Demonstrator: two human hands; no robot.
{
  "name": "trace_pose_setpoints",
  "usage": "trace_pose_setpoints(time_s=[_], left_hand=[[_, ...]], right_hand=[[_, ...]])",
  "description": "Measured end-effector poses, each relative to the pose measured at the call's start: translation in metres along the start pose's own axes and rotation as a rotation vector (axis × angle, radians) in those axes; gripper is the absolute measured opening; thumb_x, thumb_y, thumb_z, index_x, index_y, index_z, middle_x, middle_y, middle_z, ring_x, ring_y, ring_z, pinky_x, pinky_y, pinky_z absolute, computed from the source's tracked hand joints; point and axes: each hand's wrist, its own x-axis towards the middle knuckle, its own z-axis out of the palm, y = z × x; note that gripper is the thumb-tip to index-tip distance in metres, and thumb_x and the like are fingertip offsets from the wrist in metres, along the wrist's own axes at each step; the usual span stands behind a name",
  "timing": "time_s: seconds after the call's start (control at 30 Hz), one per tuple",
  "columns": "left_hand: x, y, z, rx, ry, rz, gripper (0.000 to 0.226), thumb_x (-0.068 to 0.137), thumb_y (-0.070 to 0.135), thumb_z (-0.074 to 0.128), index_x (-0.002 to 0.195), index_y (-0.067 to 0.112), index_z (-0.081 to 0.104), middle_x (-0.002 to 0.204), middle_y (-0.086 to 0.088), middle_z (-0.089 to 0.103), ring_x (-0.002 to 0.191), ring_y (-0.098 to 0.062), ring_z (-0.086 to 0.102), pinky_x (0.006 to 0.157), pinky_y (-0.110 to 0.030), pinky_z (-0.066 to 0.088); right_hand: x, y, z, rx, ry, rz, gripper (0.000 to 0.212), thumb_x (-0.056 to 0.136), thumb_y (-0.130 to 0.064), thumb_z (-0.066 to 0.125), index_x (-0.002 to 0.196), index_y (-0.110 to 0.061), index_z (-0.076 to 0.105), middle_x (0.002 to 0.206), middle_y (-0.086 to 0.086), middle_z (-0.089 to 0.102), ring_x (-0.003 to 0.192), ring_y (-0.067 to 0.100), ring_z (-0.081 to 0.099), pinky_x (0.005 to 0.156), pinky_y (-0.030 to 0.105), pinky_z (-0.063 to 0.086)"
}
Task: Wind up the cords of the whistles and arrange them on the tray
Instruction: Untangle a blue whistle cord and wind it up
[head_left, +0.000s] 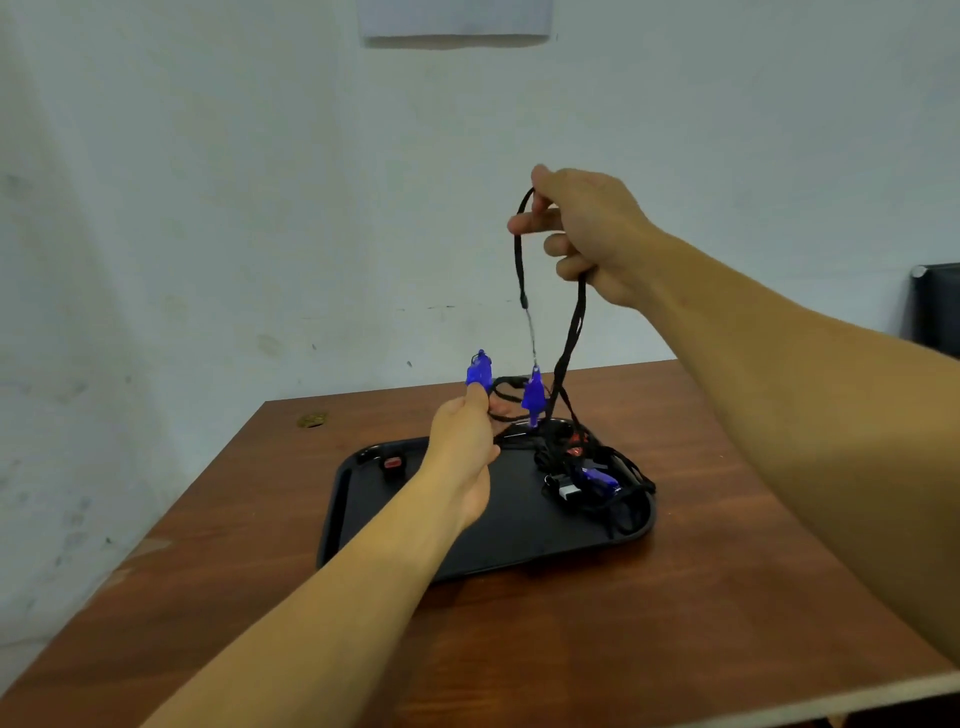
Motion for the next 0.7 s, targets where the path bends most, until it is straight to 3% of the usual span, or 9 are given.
trace_pose_setpoints(time_s=[0.13, 0.27, 0.4, 0.5, 0.6, 0.7], left_hand=[[-0.001, -0.007, 0.002, -0.038, 0.040, -0.085, 0.035, 0.108, 0.028, 0.035, 0.089, 0.014, 0.061, 0.106, -0.005, 0.070, 0.105, -0.019, 0.063, 0.097, -0.044, 0.044], [-0.001, -0.011, 0.005, -0.064, 0.073, -0.132, 0.030, 0.107, 0.027, 0.037, 0.089, 0.014, 0.057, 0.093, -0.007, 0.065, 0.092, -0.019, 0.060, 0.074, -0.035, 0.047], [-0.003, -0.014, 0.000, 0.025, 0.073, -0.088, 0.025, 0.106, 0.024, 0.038, 0.098, 0.014, 0.058, 0.098, -0.009, 0.063, 0.087, -0.019, 0.055, 0.077, -0.035, 0.047], [-0.004, -0.008, -0.005, 0.058, 0.072, 0.015, 0.033, 0.107, 0.027, 0.035, 0.093, 0.013, 0.061, 0.093, -0.009, 0.058, 0.086, -0.020, 0.052, 0.079, -0.036, 0.048], [-0.006, 0.005, -0.009, 0.022, 0.034, 0.071, 0.034, 0.108, 0.026, 0.034, 0.094, 0.010, 0.060, 0.089, -0.009, 0.057, 0.086, -0.021, 0.053, 0.081, -0.036, 0.049], [-0.010, 0.019, -0.010, 0.007, -0.013, 0.099, 0.033, 0.108, 0.023, 0.034, 0.091, 0.007, 0.057, 0.089, -0.013, 0.055, 0.084, -0.024, 0.052, 0.082, -0.038, 0.051]], right_hand=[[0.002, -0.004, 0.002, 0.062, 0.049, 0.004, 0.027, 0.100, -0.027, 0.049, 0.076, -0.016, 0.047, 0.084, 0.002, 0.079, 0.051, 0.013, 0.028, 0.047, 0.025, 0.019], [0.004, -0.007, 0.004, 0.145, 0.099, -0.035, 0.028, 0.101, -0.023, 0.047, 0.074, -0.016, 0.045, 0.083, 0.002, 0.079, 0.049, 0.012, 0.026, 0.044, 0.023, 0.020], [0.008, -0.008, 0.001, 0.212, 0.226, -0.096, 0.026, 0.098, -0.019, 0.046, 0.072, -0.016, 0.042, 0.082, 0.001, 0.078, 0.045, 0.011, 0.029, 0.042, 0.023, 0.022], [0.009, 0.008, -0.003, 0.019, 0.227, -0.027, 0.023, 0.092, -0.014, 0.049, 0.069, -0.014, 0.050, 0.069, 0.000, 0.074, 0.048, 0.012, 0.032, 0.044, 0.024, 0.022], [0.004, 0.044, -0.005, -0.221, 0.144, 0.055, 0.024, 0.092, -0.015, 0.051, 0.071, -0.009, 0.059, 0.071, 0.003, 0.074, 0.052, 0.014, 0.037, 0.045, 0.024, 0.028], [0.003, 0.084, -0.014, -0.689, -0.041, 0.085, 0.032, 0.094, -0.026, 0.053, 0.072, -0.008, 0.067, 0.072, 0.007, 0.066, 0.062, 0.022, 0.050, 0.058, 0.028, 0.041]])
